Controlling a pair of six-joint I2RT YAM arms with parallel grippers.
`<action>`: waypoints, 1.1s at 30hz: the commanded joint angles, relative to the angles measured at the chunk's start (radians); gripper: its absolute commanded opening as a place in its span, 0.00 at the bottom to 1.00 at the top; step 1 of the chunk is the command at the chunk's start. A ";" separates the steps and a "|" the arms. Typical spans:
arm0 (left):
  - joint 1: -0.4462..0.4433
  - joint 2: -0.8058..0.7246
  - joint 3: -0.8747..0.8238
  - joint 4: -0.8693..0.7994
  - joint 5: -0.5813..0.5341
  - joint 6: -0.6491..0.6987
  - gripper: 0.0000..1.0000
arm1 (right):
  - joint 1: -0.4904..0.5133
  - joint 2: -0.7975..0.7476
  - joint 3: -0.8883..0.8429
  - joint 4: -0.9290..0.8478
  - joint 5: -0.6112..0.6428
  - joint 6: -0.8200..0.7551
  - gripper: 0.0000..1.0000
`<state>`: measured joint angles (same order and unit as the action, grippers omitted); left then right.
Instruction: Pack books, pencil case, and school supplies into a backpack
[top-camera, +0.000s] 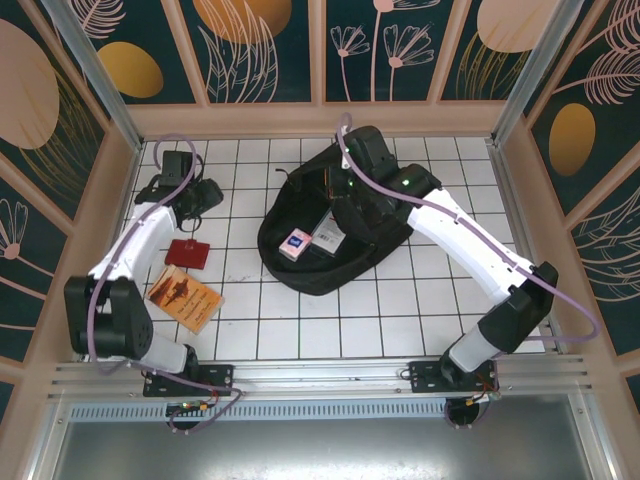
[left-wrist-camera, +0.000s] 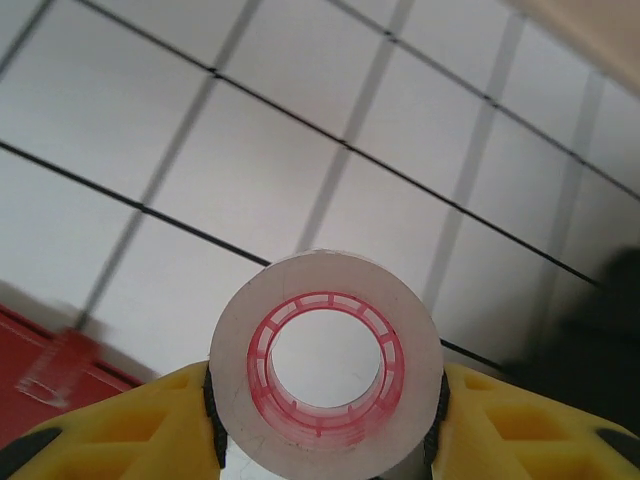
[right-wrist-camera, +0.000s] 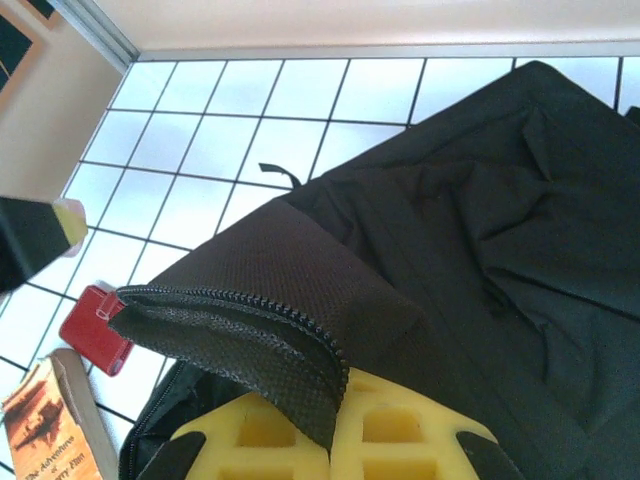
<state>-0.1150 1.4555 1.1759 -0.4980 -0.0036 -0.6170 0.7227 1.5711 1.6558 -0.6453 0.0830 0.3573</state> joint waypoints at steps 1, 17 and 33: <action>-0.092 -0.077 -0.009 -0.058 0.048 -0.057 0.50 | -0.016 0.024 0.084 0.017 -0.037 0.029 0.00; -0.439 0.071 -0.107 0.464 0.186 -0.416 0.50 | -0.080 0.049 0.109 0.146 -0.241 0.272 0.00; -0.494 0.484 0.052 0.930 0.287 -0.677 0.61 | -0.167 0.108 0.152 0.344 -0.485 0.576 0.00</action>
<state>-0.5972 1.8874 1.1923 0.3161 0.2325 -1.2285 0.5568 1.6653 1.7370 -0.4519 -0.3065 0.8555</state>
